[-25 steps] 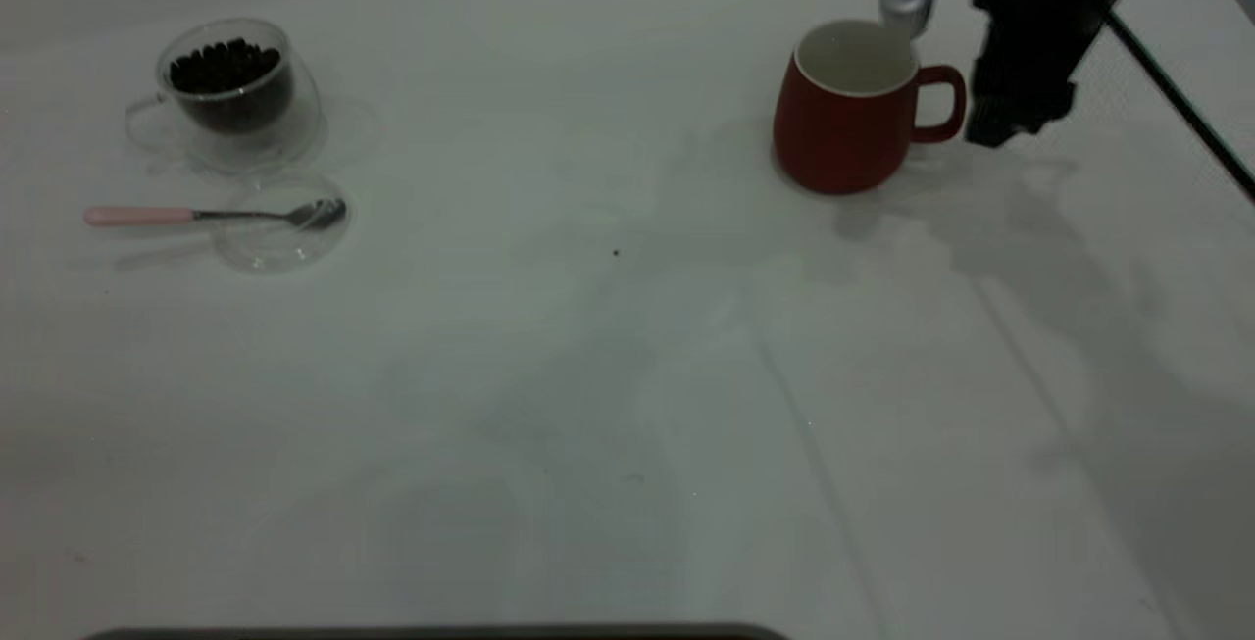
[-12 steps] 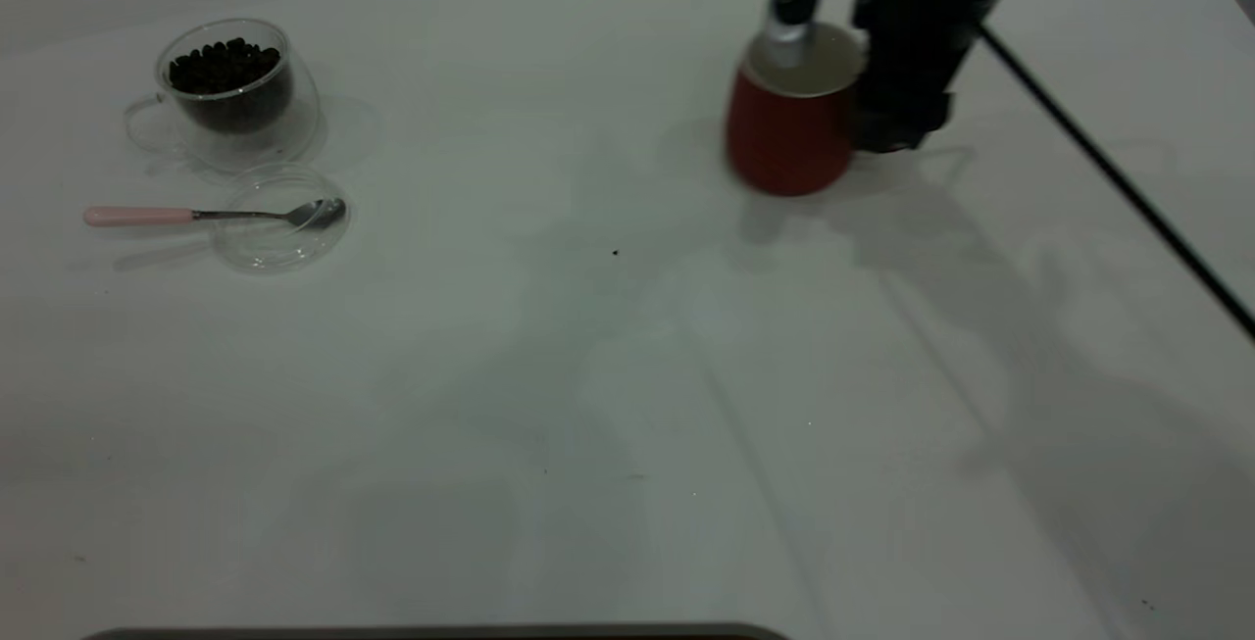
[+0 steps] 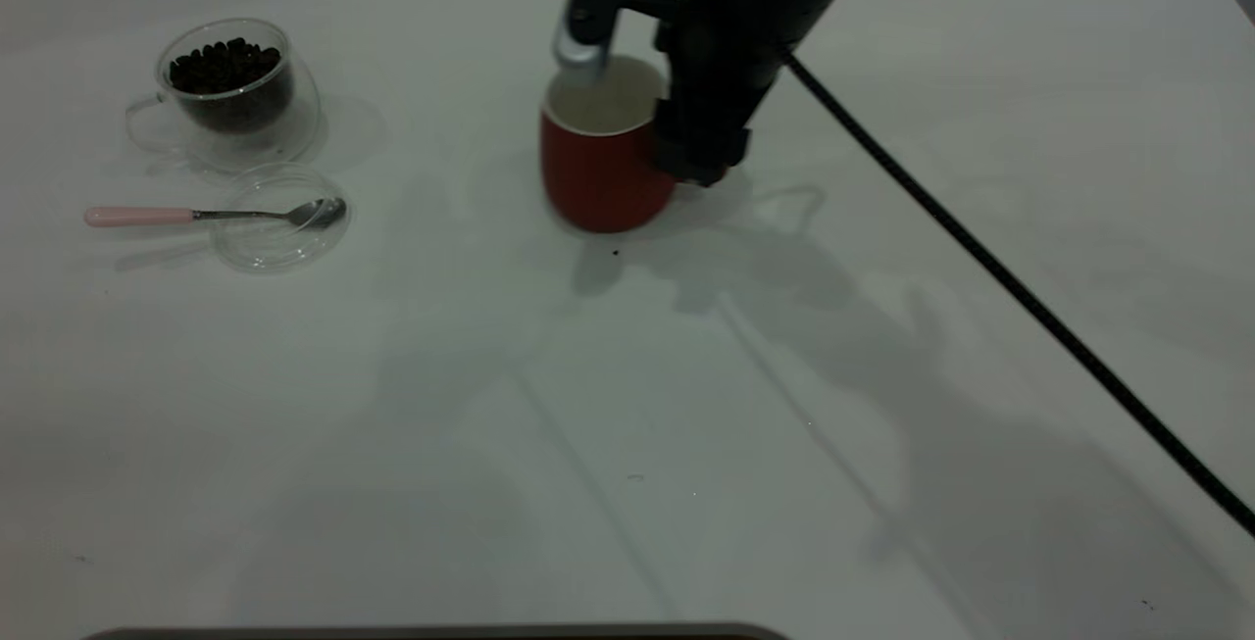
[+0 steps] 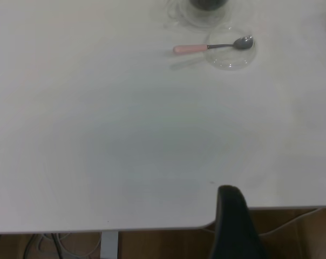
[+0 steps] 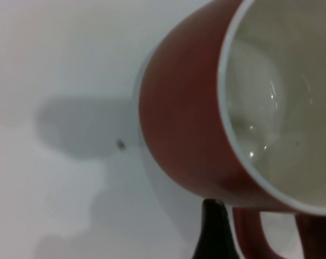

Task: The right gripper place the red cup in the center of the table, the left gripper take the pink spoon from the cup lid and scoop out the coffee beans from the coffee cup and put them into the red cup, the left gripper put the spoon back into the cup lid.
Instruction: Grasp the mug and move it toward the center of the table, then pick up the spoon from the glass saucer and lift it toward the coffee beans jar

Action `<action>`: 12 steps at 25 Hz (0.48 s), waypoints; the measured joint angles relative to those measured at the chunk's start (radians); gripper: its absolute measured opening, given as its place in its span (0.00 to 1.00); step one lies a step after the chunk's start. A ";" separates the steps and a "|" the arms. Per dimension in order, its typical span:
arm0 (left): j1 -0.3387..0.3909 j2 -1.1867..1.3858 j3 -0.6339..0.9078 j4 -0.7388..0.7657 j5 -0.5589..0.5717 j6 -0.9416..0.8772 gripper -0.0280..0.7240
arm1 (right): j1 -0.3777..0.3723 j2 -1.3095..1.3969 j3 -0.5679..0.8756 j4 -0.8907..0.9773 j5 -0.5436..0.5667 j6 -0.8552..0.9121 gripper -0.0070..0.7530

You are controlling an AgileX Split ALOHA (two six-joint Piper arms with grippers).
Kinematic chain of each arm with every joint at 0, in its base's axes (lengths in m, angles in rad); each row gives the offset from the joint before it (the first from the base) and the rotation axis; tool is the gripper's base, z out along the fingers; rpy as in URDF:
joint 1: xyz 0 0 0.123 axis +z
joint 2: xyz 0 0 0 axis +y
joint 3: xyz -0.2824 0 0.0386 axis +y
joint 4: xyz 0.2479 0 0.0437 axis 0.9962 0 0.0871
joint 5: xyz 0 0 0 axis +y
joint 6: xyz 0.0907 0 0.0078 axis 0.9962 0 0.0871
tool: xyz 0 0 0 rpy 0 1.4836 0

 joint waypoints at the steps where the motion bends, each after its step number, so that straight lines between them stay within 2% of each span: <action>1: 0.000 0.000 0.000 0.000 0.000 0.000 0.72 | 0.003 -0.002 0.000 0.016 0.008 0.002 0.78; 4: 0.000 0.000 0.000 0.000 0.000 0.000 0.72 | -0.004 -0.055 0.000 0.042 0.128 0.044 0.78; 12: 0.000 0.000 0.000 0.000 0.000 0.001 0.72 | -0.093 -0.451 0.000 0.034 0.718 0.395 0.78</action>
